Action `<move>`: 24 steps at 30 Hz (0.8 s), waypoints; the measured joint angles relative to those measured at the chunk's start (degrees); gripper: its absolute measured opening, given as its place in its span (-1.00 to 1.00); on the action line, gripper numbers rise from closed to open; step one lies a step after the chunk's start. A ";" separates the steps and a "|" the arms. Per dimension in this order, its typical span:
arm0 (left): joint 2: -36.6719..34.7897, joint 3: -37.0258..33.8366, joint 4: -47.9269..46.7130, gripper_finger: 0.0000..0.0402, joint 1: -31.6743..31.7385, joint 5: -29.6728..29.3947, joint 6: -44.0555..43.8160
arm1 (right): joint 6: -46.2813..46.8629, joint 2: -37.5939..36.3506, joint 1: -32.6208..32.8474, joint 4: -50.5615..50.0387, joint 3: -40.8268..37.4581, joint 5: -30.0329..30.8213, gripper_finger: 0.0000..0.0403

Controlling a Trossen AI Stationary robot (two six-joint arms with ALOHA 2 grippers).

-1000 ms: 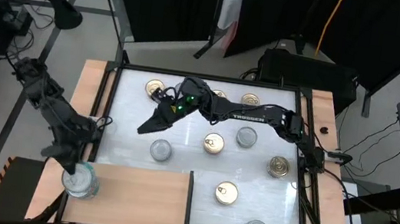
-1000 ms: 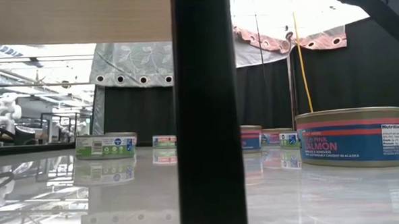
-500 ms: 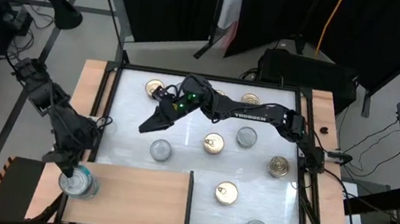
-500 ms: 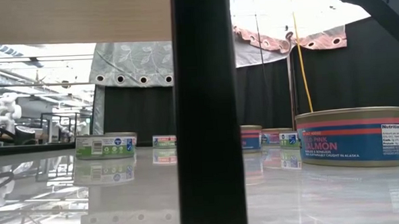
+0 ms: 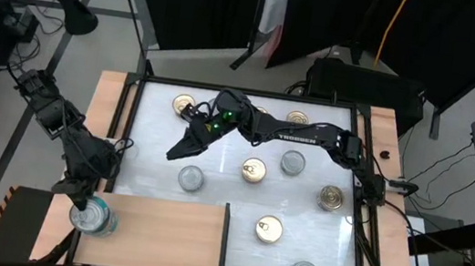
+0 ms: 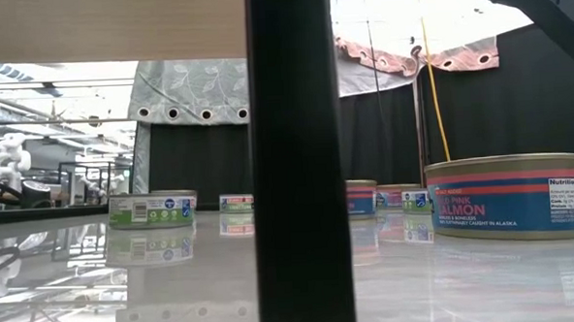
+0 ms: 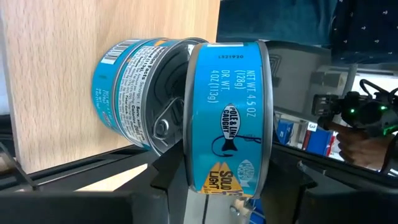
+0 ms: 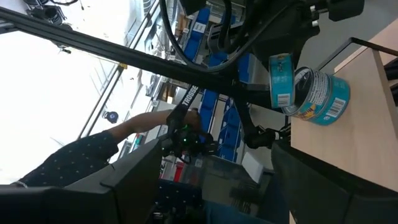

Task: Stack canned seafood by type on shelf
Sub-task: Stack the yellow blue tuna can on top of the yellow blue tuna can on the shelf, then put the green tuna can on the shelf

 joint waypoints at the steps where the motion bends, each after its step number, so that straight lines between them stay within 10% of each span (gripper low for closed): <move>1: 0.00 0.00 -0.07 -0.24 0.00 0.02 -0.49 | -0.02 0.00 -0.02 0.02 0.00 -0.04 0.45; 24: 2.21 2.15 -4.59 0.07 0.00 1.61 -10.94 | -1.09 0.00 0.00 -0.17 0.00 -1.19 0.45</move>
